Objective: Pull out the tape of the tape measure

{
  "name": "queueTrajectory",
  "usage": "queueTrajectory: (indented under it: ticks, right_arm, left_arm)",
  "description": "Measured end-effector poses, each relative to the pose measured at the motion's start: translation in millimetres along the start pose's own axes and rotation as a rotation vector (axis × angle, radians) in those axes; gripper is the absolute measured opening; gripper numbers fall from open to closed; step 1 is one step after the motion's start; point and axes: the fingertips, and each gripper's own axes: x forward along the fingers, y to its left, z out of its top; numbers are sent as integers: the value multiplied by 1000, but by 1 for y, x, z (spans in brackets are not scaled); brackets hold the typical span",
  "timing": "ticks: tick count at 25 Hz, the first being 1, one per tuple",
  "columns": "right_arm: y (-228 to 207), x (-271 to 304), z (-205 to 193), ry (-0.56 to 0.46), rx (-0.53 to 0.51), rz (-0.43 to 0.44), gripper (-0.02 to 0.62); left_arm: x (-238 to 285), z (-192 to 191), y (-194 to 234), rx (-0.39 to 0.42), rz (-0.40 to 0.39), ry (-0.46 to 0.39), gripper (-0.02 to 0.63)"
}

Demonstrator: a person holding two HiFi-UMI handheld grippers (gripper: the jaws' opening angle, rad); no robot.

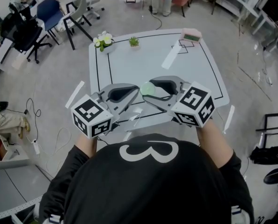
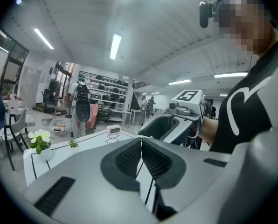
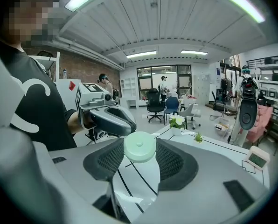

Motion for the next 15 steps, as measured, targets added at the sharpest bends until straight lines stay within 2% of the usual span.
queueTrajectory:
  ticks: [6, 11, 15]
  right_arm:
    - [-3, 0, -3, 6, -10, -2, 222]
    - [-19, -8, -12, 2, 39, -33, 222]
    - [-31, -13, -22, 3, 91, -51, 222]
  left_arm:
    - [-6, 0, 0, 15, 31, 5, 5]
    - [-15, 0, 11, -15, 71, -12, 5]
    - [-18, 0, 18, -2, 121, -6, 5]
